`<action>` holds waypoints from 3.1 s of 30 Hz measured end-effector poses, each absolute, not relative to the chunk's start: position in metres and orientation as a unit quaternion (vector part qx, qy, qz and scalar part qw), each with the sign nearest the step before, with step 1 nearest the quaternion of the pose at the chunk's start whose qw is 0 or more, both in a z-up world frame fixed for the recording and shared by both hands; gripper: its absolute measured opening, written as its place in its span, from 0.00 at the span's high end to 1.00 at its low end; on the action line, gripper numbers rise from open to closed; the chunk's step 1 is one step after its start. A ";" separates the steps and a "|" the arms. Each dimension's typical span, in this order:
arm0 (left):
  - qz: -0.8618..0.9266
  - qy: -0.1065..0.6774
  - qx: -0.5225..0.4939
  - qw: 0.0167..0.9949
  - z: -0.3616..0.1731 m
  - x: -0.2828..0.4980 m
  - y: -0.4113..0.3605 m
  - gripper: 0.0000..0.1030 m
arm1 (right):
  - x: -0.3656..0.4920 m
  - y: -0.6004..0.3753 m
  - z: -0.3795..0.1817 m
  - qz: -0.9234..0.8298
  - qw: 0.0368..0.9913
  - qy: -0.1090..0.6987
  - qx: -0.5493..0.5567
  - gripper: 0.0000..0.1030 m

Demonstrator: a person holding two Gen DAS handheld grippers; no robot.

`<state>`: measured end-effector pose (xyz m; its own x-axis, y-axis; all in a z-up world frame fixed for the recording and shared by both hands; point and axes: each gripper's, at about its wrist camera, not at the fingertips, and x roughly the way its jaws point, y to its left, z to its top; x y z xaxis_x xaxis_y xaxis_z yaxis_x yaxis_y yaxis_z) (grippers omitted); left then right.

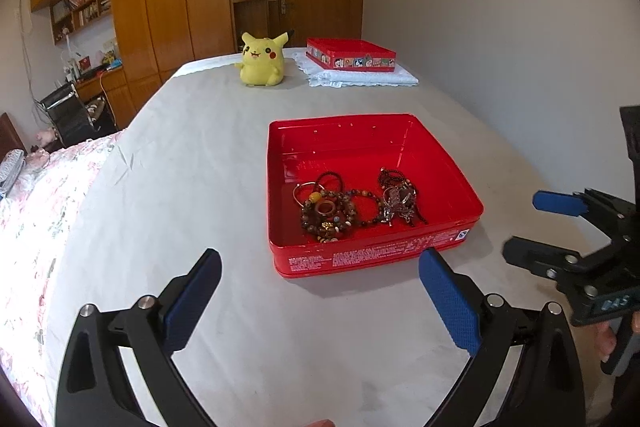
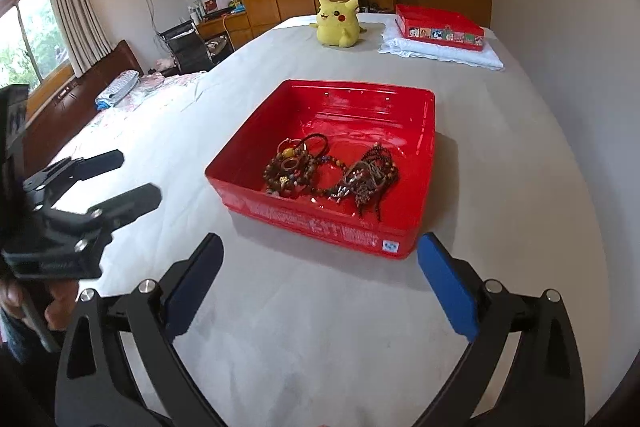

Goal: Organize jewelry

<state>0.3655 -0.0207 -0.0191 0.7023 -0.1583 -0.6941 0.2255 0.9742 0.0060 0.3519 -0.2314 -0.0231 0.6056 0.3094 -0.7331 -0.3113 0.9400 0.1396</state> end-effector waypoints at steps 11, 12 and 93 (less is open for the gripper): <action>-0.087 0.377 0.036 0.921 -0.016 0.369 -0.012 0.04 | 0.361 -0.227 -0.023 0.168 0.895 0.414 -0.003 0.06; -0.088 0.376 0.035 0.922 -0.014 0.368 -0.012 0.04 | 0.361 -0.227 -0.023 0.166 0.894 0.415 -0.002 0.06; -0.079 0.387 0.037 0.918 -0.022 0.393 -0.012 0.04 | 0.386 -0.224 -0.031 0.152 0.890 0.430 -0.003 0.06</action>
